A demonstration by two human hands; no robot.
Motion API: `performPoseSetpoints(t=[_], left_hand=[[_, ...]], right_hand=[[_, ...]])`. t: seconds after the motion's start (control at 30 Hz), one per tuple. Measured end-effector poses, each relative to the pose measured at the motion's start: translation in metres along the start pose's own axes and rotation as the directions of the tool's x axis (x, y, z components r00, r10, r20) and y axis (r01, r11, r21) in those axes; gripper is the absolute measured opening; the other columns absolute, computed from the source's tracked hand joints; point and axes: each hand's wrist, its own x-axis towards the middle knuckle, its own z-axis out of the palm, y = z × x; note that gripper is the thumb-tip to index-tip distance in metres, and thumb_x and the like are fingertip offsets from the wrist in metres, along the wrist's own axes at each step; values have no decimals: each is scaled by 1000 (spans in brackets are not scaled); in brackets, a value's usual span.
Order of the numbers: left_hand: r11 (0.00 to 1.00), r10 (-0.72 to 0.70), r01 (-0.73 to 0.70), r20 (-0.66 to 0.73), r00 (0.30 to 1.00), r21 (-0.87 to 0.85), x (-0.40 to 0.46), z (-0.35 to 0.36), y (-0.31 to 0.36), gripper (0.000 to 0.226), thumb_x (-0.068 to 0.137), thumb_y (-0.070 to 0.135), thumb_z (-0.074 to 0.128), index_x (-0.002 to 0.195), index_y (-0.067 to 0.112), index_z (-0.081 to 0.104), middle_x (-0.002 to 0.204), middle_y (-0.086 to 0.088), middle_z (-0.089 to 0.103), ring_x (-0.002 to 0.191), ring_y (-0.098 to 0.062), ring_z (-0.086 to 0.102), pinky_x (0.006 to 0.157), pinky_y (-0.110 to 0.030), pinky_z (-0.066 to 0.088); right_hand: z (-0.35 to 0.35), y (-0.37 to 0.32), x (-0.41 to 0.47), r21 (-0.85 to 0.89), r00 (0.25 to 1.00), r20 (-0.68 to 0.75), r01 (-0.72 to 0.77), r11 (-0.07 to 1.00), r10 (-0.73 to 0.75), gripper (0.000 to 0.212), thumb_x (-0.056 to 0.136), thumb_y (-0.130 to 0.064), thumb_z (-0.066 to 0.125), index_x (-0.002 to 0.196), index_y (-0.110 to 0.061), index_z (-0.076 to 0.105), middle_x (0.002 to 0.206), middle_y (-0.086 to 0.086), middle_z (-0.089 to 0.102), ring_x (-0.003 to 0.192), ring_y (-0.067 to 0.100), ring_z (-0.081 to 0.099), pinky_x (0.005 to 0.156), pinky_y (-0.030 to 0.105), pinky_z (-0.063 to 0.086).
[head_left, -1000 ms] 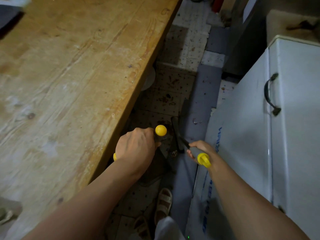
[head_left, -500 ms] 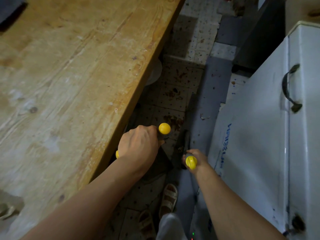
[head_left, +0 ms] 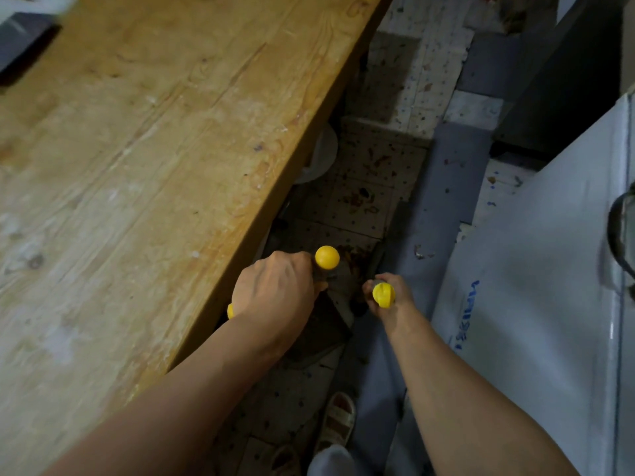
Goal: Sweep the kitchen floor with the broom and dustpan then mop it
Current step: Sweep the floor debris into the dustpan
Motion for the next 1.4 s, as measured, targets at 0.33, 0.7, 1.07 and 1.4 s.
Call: performPoseSetpoints(t=[0.33,0.7,1.07,1.4], left_hand=[[1000,-21,21,-28,999,16,36,-6,26,32,94,46,48,112,20,55,81,2,48,74,-21,52,61,-31,39],[1000,-1,2,-62,998,18,46,-37,51,33,94,47,47,115,22,55,83,2,48,80,-22,58,60,-30,37],[997,71,-72,-63,996,-26,86,-49,72,31,94,45,49,113,21,57,88,-1,60,81,-23,61,62,-30,44],[990,133,-135,-47,990,-27,161,-60,91,31,93,46,49,112,22,55,81,2,50,83,-22,60,61,-30,40]], right_hand=[[13,-58,24,29,980,189,-73,997,67,4,96,-12,41,95,-8,42,73,7,43,32,12,53,33,16,42],[-10,-95,-17,66,993,121,6,998,-14,17,93,-2,43,77,-6,39,77,12,40,53,19,49,33,17,42],[-35,-140,-20,-67,994,-8,106,992,-106,19,91,-3,44,73,-7,44,73,8,44,60,16,46,34,17,44],[-21,-184,49,-136,979,-167,98,986,-120,19,92,-4,48,74,-8,45,75,7,46,63,16,47,33,16,45]])
